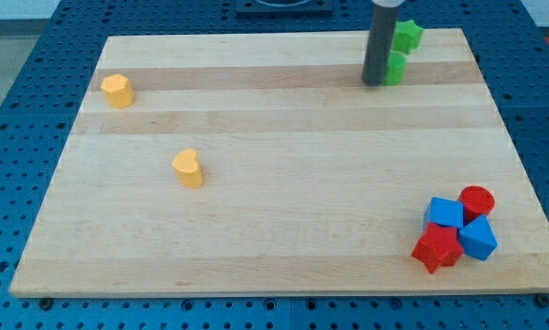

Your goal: Locate the green circle at the bottom of the green star

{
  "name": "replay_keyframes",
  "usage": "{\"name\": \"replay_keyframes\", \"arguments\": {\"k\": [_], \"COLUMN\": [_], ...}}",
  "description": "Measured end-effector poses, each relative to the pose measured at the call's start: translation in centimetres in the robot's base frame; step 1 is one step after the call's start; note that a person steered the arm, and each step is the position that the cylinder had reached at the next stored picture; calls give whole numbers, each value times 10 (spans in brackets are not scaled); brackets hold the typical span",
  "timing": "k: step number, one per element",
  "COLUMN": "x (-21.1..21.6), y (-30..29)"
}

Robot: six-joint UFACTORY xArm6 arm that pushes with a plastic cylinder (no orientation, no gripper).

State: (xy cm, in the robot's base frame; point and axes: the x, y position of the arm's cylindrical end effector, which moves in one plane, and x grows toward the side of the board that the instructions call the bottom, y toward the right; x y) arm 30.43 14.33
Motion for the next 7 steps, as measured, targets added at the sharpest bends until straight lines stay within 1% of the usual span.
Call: {"name": "replay_keyframes", "arguments": {"k": [1, 2, 3, 5, 6, 7], "x": [0, 12, 12, -14, -13, 8], "y": [14, 17, 43, 50, 55, 100]}}
